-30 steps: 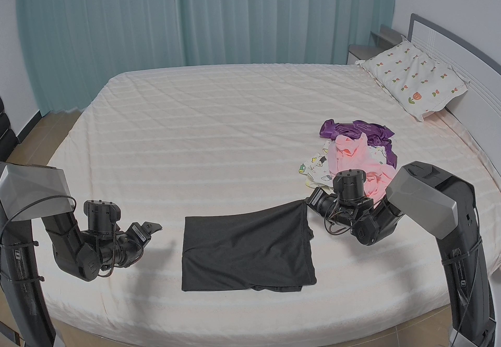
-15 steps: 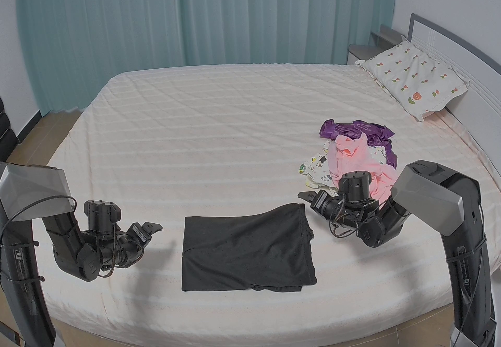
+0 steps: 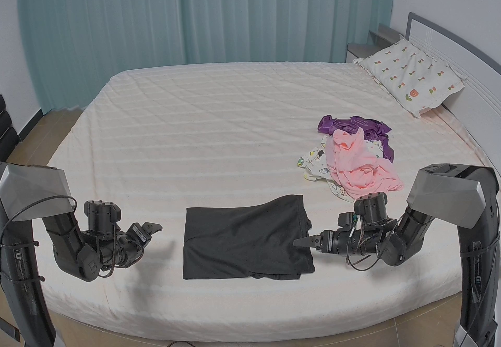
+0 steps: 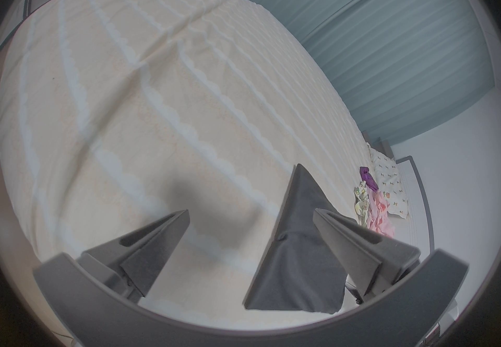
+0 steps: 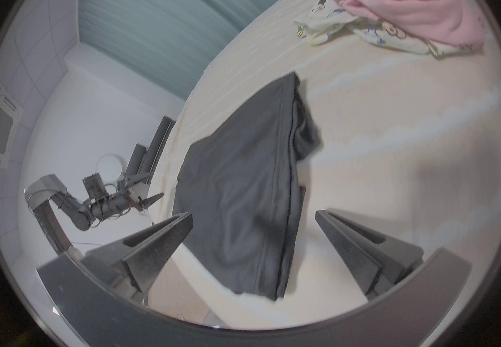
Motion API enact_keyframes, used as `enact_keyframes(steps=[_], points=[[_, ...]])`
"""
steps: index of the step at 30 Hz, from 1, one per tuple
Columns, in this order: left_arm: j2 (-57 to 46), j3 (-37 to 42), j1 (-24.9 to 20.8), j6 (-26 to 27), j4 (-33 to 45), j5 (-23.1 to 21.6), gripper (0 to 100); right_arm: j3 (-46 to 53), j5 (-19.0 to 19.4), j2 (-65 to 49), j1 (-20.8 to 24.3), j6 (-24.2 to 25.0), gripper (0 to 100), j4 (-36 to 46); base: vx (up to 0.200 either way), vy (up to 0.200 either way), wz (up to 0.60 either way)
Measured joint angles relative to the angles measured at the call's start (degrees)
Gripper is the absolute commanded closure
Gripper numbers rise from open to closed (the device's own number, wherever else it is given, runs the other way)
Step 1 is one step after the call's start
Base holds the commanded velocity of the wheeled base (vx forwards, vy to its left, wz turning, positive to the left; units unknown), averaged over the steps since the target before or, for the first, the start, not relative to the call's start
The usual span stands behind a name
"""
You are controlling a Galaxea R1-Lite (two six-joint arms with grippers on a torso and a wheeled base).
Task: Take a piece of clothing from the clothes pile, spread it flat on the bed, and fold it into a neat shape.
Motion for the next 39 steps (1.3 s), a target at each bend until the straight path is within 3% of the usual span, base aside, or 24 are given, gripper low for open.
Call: enact_keyframes(steps=[19,20,30,39], points=[[0.44,0.02,0.0,0.21,-0.63,0.06,0,0.63,-0.82,0.5,2.65,-0.57,0,-0.62,0.0,0.0,0.0],[0.44,0.02,0.02,0.21,-0.66,0.09,0,0.57,-1.07,0.59,2.65,-0.63,100,-0.5,0.0,0.0,0.0],[0.5,0.0,0.04,0.07,-0.63,0.13,0,0.59,-1.76,0.77,3.45,-2.85,100,1.45,0.0,0.0,0.0],[0.5,0.0,0.0,0.05,-0.63,0.13,0,0.72,-2.08,-1.85,2.96,-4.63,100,10.75,0.0,0.0,0.0]])
